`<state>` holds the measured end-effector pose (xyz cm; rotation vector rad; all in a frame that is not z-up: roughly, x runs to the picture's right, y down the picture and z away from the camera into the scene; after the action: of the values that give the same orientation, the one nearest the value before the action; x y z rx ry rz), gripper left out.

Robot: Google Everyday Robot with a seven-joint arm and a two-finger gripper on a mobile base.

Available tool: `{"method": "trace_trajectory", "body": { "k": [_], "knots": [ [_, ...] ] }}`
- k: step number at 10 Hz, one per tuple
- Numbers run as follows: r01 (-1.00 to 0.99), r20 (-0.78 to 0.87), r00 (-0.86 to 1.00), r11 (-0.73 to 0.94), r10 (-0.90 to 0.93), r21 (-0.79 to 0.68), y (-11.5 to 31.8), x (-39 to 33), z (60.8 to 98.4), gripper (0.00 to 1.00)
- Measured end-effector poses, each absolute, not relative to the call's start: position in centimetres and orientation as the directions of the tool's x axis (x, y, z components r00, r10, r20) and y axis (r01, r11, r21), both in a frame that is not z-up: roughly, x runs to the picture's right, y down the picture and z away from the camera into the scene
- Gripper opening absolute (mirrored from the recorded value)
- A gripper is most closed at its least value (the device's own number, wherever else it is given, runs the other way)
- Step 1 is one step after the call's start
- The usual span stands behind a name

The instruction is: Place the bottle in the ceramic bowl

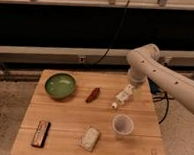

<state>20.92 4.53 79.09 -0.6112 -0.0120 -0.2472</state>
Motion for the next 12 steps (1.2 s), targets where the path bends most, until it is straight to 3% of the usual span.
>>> {"method": "trace_trajectory", "body": {
  "k": [12],
  "knots": [
    [0.361, 0.182, 0.931, 0.730, -0.316, -0.580, 5.9, 20.5, 84.6, 0.80]
  ]
}}
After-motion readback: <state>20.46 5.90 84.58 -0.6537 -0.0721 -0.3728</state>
